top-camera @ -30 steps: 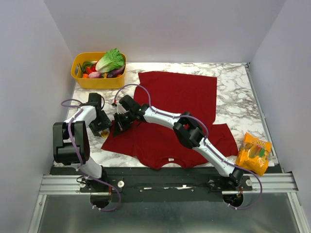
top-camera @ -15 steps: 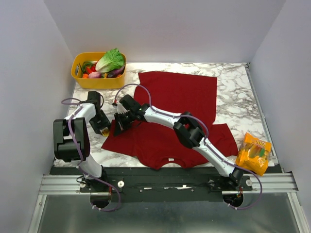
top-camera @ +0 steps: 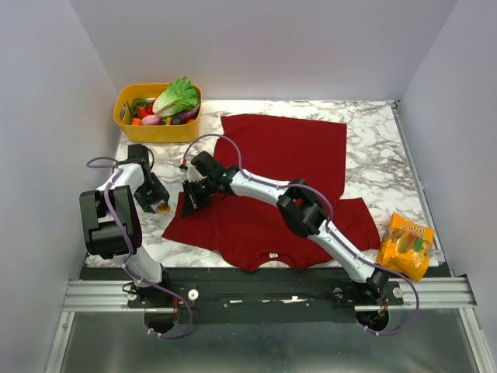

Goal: Pin the brooch onto the clothing

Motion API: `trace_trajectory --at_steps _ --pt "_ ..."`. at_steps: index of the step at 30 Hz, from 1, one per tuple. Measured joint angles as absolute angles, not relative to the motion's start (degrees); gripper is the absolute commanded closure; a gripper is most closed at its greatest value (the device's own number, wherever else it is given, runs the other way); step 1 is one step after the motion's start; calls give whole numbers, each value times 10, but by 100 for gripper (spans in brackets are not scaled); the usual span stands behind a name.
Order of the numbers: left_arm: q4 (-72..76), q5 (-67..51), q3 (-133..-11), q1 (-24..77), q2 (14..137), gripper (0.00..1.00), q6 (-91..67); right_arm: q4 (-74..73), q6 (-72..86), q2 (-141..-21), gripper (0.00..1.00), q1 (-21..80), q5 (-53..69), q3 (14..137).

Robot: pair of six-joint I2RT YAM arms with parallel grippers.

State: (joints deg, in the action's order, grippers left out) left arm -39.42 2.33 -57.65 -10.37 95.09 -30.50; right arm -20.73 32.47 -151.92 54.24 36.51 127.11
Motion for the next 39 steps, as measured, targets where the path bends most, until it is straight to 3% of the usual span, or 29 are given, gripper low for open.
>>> trace_trajectory --at_steps 8,35,39 --pt "-391 16 -576 -104 952 34 -302 -209 324 -1519 98 541 368 1271" --pt "-410 7 -613 -73 990 35 -287 -209 321 -1519 97 540 370 1270" --pt "-414 9 -619 -71 994 40 -283 -209 321 -1519 97 538 373 1270"
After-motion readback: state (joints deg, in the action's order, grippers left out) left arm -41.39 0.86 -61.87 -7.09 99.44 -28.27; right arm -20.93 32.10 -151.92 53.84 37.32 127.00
